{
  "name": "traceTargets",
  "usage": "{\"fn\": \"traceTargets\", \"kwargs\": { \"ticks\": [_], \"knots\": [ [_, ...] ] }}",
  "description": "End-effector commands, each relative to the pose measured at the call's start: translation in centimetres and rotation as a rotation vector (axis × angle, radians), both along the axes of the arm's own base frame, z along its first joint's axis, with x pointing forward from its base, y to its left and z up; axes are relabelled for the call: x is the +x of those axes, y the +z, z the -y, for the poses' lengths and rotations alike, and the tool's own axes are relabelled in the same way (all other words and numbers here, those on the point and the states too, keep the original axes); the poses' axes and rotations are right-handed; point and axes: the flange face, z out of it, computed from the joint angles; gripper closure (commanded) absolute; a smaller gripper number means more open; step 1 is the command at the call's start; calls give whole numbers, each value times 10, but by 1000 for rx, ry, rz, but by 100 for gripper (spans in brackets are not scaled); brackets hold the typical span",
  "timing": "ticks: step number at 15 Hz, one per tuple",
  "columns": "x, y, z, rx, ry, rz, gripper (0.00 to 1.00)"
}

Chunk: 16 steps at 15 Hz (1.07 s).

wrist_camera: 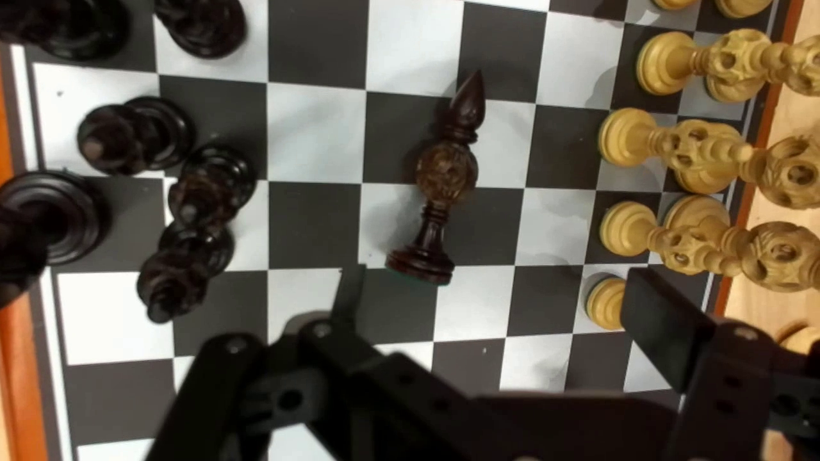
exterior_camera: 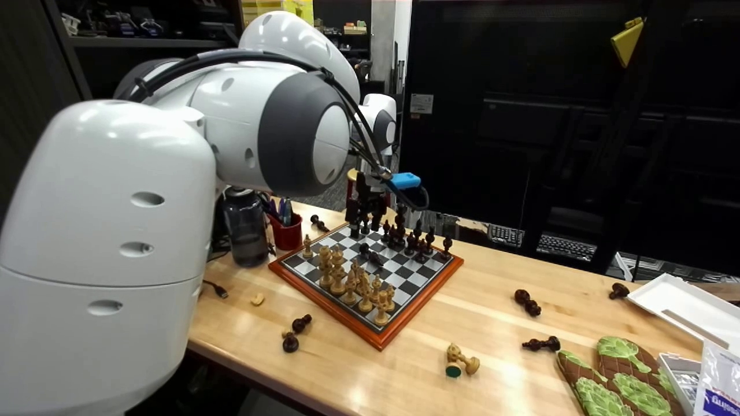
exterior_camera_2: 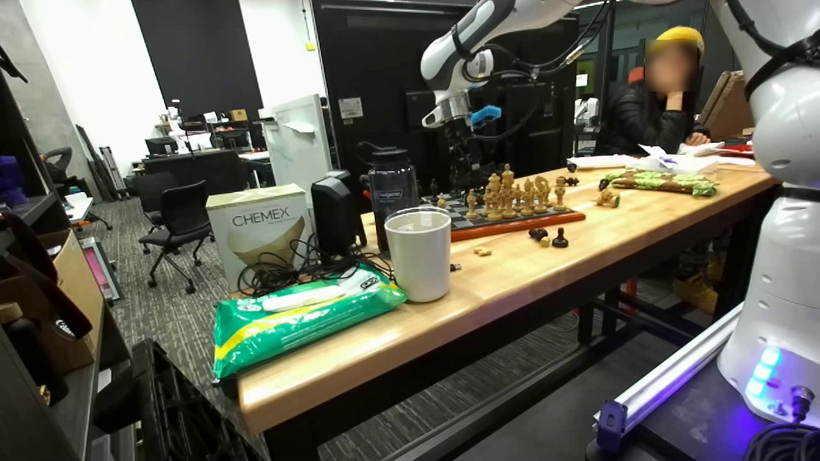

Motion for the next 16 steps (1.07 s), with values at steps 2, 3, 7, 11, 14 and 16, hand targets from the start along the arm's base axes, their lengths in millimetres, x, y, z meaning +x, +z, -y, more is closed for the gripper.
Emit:
{"fn": "traceTargets", "kwargs": {
  "ticks": [2,3,7,11,14,16],
  "knots": [
    [0,0,-3,2,4,-2,0],
    [-1,2,1,4,11,0,0],
    [-6,9,14,11,-12,5,0],
    [-13,13,28,42,-45,7,0],
    [-18,17,38,86,-38,46,0],
    [-23,19,46,119,-23,93,0]
  ]
}}
